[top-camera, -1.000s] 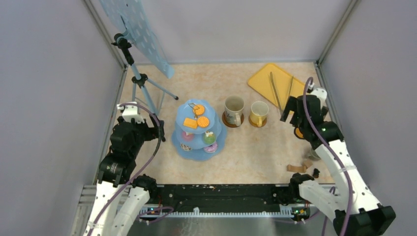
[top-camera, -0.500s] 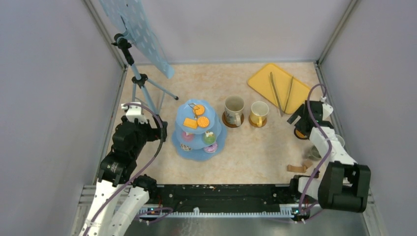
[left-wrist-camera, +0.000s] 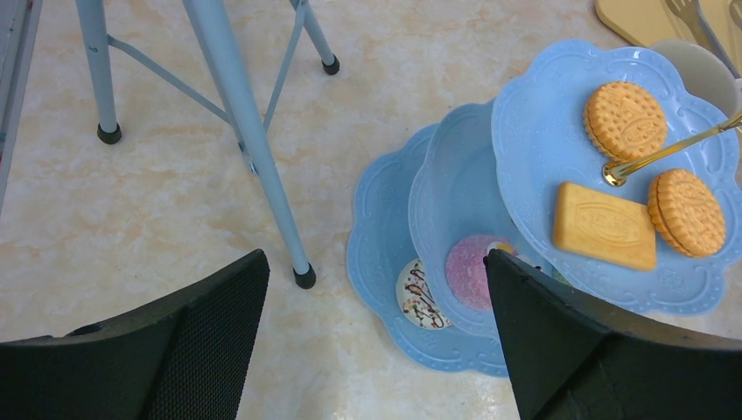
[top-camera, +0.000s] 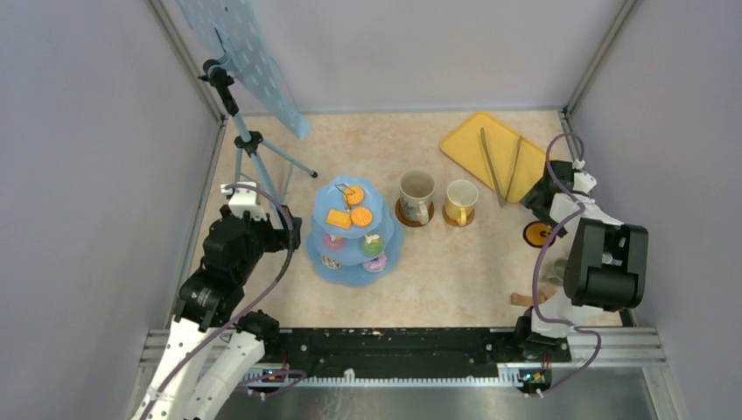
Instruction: Serve the afternoon tea
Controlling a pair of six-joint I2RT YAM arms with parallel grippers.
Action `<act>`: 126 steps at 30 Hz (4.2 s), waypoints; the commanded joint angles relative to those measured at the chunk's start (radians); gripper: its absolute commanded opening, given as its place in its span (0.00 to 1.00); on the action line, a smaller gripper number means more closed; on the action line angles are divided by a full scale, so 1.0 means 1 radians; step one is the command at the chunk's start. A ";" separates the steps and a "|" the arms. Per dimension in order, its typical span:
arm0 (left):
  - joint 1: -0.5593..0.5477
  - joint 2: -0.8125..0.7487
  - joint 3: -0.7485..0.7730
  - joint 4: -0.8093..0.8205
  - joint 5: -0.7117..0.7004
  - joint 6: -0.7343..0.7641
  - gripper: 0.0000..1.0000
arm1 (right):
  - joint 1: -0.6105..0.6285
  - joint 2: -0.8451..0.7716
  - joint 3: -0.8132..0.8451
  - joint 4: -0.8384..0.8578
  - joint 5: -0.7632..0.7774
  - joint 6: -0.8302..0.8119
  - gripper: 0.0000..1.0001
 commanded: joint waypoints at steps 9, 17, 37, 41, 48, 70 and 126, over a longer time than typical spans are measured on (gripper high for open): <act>-0.017 -0.012 0.012 0.028 -0.017 -0.007 0.99 | -0.052 0.079 -0.023 0.028 -0.075 -0.060 0.88; -0.014 -0.017 0.010 0.031 -0.009 -0.005 0.99 | 0.130 -0.063 -0.126 -0.044 -0.186 0.020 0.88; 0.004 -0.035 0.009 0.032 -0.003 -0.003 0.99 | 0.156 -0.029 -0.049 0.085 -0.238 -0.214 0.76; 0.014 -0.035 0.009 0.033 -0.002 -0.003 0.99 | 0.176 -0.013 -0.048 0.085 -0.228 -0.241 0.69; 0.021 -0.024 0.007 0.036 0.007 0.001 0.99 | 0.255 -0.044 -0.111 0.020 -0.306 -0.198 0.66; 0.048 0.007 0.006 0.040 0.024 0.004 0.99 | 0.346 -0.378 -0.308 -0.084 -0.464 0.002 0.65; 0.045 0.000 0.007 0.040 0.022 0.003 0.99 | 0.427 -0.442 0.220 -0.601 0.335 -0.066 0.82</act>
